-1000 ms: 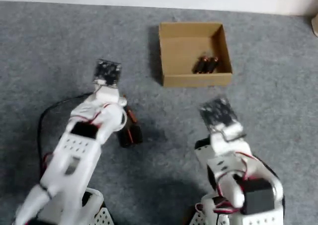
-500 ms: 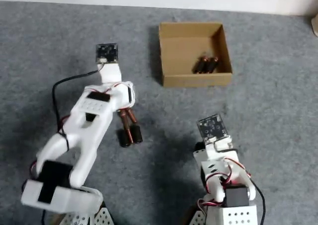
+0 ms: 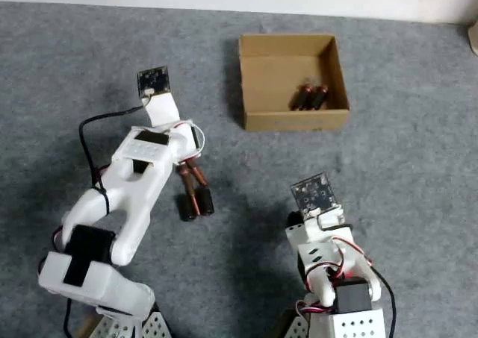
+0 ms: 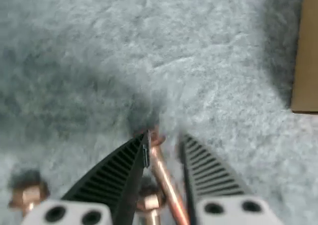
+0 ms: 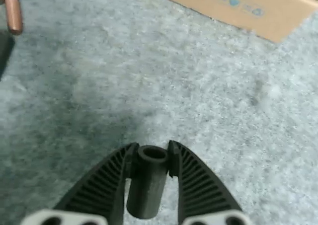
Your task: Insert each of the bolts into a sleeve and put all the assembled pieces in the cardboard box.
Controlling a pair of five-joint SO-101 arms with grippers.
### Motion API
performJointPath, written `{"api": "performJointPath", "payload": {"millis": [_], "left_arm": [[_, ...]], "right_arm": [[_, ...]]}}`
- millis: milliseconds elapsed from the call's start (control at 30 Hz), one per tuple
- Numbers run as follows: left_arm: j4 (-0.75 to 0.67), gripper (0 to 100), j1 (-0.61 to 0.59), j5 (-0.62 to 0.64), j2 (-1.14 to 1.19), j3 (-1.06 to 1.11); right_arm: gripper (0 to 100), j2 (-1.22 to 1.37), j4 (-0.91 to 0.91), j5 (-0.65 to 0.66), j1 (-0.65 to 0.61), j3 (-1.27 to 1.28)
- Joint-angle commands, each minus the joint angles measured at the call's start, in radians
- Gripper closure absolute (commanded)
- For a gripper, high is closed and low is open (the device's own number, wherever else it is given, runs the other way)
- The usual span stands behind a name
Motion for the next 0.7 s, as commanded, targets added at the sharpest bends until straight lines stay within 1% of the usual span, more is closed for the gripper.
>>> {"api": "performJointPath", "payload": {"millis": [0, 100, 167, 267, 300, 400, 600, 667], "left_arm": [[0.135, 82, 0.047, 0.086, -0.108, -0.042], [0.21, 82, 0.087, 0.155, -0.168, -0.039], [0.245, 82, 0.11, 0.18, -0.193, -0.035], [0.258, 82, 0.104, 0.192, -0.185, -0.036], [0.256, 82, 0.096, 0.221, -0.176, -0.039], [0.256, 82, 0.07, 0.324, -0.131, -0.047], [0.264, 82, 0.056, 0.334, 0.025, -0.136], [0.29, 82, 0.056, 0.35, 0.084, -0.177]], "right_arm": [[99.4, -0.008, -0.031, -0.011, -0.008, -0.002], [99.4, -0.008, -0.031, -0.009, -0.008, -0.002], [99.4, -0.008, -0.031, -0.009, -0.008, 0.002], [99.4, -0.008, -0.091, -0.009, -0.004, 0.05], [99.4, -0.008, -0.108, -0.009, -0.002, 0.065], [99.4, -0.008, -0.11, -0.009, -0.002, 0.081], [99.4, -0.008, -0.114, -0.009, -0.002, 0.085], [99.4, -0.008, -0.114, -0.009, -0.002, 0.087]]}}
